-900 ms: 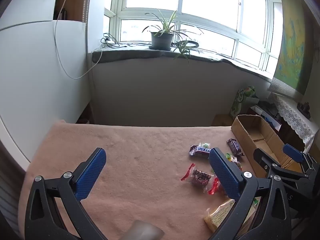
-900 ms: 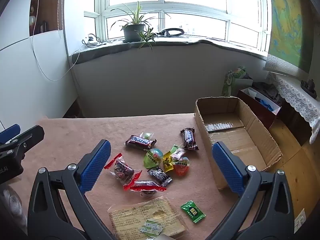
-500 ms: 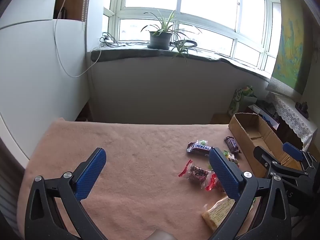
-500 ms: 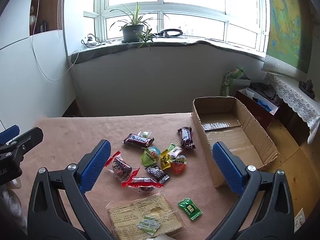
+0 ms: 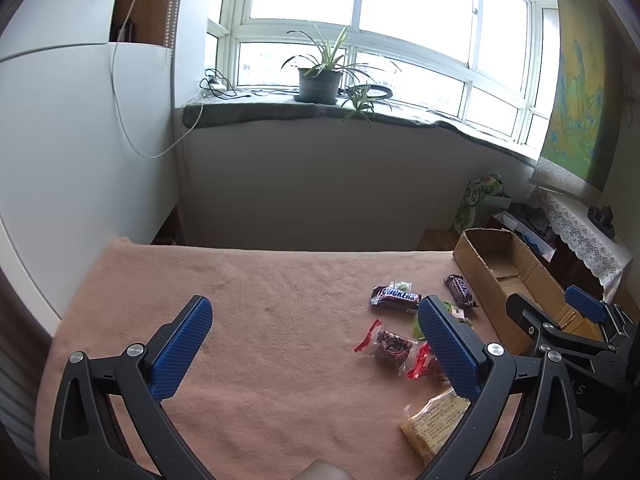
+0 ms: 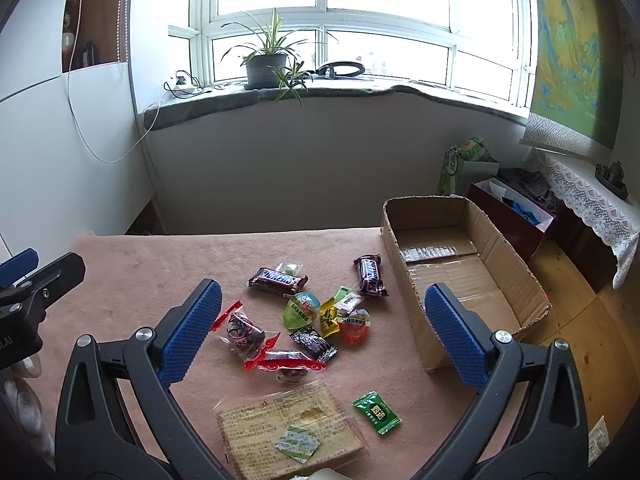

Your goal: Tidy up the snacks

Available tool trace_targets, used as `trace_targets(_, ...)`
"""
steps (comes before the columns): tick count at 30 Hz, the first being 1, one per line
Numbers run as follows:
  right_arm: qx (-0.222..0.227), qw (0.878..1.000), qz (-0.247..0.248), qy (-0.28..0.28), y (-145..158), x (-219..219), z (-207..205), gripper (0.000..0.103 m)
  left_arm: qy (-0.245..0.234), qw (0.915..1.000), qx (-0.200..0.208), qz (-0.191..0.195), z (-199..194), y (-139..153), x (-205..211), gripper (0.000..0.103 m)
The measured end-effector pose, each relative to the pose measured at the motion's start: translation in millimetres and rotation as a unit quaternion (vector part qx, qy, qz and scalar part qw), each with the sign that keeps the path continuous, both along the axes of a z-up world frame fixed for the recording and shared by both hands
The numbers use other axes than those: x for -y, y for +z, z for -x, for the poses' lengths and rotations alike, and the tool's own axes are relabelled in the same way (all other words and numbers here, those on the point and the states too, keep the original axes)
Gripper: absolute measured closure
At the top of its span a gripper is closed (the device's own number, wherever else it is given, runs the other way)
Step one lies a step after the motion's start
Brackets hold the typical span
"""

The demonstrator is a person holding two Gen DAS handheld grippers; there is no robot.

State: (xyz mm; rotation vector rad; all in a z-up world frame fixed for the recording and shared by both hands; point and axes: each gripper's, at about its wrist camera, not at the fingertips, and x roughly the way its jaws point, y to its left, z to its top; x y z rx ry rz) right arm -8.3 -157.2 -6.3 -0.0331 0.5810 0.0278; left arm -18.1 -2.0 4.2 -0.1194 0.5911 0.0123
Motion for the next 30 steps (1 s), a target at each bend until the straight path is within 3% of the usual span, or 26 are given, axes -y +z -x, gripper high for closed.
trace_targets(30, 0.002, 1.000, 0.000, -0.001, 3.8, -1.2, 11.0, 0.000, -0.003, 1.0000, 0.008, 0.001, 7.7, 5.2, 0.9, 0.001)
